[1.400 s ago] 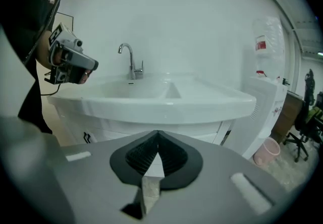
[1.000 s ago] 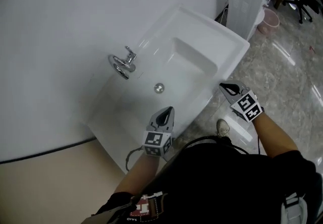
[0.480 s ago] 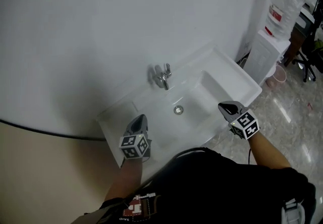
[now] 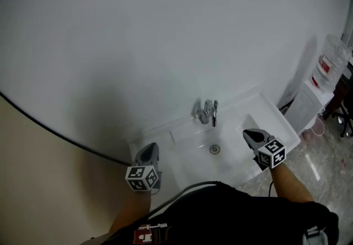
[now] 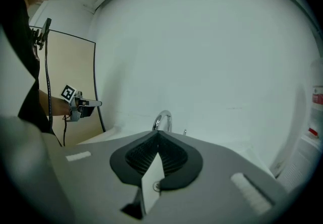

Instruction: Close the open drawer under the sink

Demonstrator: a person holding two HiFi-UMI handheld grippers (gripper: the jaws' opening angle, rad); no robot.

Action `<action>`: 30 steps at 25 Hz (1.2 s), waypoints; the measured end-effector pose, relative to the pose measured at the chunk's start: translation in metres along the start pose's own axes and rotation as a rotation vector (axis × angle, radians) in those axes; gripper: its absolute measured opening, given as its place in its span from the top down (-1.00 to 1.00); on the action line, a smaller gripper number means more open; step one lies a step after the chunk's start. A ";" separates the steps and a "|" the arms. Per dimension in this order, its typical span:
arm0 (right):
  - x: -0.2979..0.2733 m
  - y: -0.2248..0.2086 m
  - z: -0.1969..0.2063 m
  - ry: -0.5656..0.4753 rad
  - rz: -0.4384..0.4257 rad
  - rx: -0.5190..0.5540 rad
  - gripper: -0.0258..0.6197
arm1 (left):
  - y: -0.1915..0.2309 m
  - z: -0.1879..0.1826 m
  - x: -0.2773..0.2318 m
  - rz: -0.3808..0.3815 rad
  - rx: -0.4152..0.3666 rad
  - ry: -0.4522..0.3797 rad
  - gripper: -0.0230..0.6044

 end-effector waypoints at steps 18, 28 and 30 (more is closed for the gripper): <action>-0.047 -0.111 -0.025 0.034 -0.298 -0.088 0.92 | -0.088 -0.008 0.008 -0.222 0.158 -0.059 0.93; -0.057 -0.102 -0.016 0.022 -0.223 -0.129 0.92 | -0.066 -0.008 0.012 -0.186 0.115 -0.076 0.93; -0.057 -0.099 -0.018 0.022 -0.220 -0.112 0.92 | -0.066 -0.009 0.011 -0.175 0.123 -0.084 0.93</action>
Point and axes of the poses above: the fingertips, and each gripper's own axes: x backward along the fingers, y to its left, z out of its underside, the point moved 5 cm from there along x, backward along the fingers, and after that the axes turned 6 degrees about -x, right-handed, at the moved point
